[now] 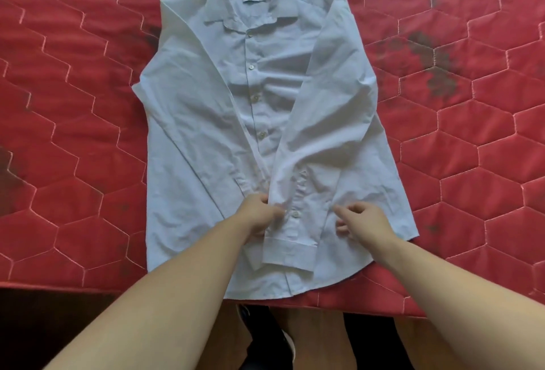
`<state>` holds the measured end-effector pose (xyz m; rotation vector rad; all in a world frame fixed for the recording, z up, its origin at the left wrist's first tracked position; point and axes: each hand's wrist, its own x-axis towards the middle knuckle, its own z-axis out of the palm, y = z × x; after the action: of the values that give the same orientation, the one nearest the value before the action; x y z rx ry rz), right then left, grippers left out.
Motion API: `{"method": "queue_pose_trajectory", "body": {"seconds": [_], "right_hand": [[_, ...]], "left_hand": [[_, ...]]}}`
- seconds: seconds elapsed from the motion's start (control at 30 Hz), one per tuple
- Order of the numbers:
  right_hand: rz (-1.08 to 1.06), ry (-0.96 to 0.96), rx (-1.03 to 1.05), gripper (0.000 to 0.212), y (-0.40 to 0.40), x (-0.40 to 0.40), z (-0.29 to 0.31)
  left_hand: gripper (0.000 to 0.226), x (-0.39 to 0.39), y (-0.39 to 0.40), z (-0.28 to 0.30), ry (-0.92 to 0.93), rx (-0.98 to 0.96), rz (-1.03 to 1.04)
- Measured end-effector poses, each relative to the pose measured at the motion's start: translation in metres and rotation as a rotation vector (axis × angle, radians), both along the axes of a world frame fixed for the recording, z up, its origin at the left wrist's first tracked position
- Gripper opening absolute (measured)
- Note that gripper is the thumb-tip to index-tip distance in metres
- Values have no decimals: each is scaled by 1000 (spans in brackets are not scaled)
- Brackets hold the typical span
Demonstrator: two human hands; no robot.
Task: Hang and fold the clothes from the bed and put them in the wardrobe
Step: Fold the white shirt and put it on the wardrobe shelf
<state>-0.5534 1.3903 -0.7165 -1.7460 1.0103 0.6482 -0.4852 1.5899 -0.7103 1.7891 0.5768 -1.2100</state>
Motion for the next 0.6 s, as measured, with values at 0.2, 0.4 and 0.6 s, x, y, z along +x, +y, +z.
{"method": "queue_pose_trajectory", "body": {"seconds": [0.2, 0.4, 0.6], "right_hand": [[-108, 95, 346, 20, 30, 9, 6], [-23, 174, 351, 37, 37, 23, 13], [-319, 23, 430, 26, 4, 88, 15]], "left_hand": [[17, -6, 31, -3, -113, -47, 131], [24, 2, 57, -1, -232, 261, -175], [17, 35, 41, 5, -265, 363, -295]]}}
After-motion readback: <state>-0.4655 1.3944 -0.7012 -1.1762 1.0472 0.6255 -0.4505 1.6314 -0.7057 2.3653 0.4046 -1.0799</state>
